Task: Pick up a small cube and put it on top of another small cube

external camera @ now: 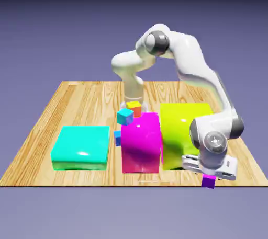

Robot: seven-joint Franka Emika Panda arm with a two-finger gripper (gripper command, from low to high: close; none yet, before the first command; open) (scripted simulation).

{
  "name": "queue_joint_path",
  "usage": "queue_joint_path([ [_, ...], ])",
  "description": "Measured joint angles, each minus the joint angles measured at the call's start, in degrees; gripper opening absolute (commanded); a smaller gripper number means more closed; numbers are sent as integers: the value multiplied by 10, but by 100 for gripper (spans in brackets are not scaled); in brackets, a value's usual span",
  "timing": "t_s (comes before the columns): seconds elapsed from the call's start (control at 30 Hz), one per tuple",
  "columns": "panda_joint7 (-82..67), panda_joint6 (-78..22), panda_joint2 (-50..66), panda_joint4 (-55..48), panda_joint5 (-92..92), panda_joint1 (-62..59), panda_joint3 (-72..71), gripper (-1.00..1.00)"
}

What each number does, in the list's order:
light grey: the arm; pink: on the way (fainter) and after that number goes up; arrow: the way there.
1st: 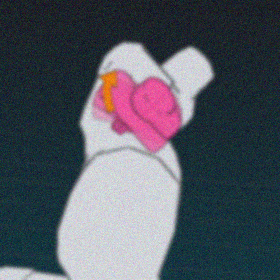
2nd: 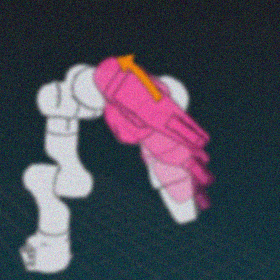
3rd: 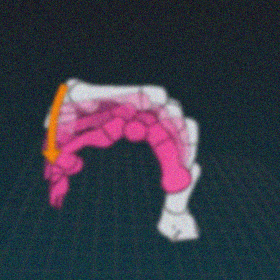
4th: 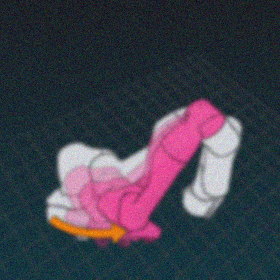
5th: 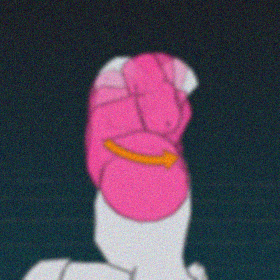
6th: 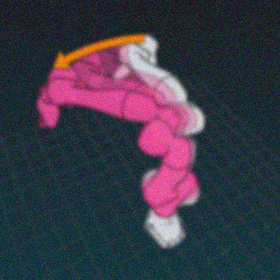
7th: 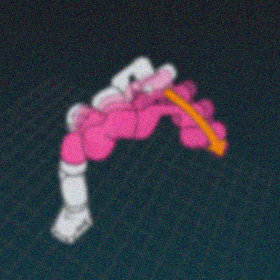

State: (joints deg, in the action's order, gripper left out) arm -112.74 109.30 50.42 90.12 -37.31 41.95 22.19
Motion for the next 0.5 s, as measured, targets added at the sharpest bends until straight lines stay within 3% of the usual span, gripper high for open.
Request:
queue_joint_path([
  [0.23, -66, -21, 54, 0, -128, 122, 145, 0],
  [0.27, -71, -23, 58, 0, -138, 131, 156, -100],
  [0.5, -23, -8, 19, 0, -45, 44, 53, -100],
])
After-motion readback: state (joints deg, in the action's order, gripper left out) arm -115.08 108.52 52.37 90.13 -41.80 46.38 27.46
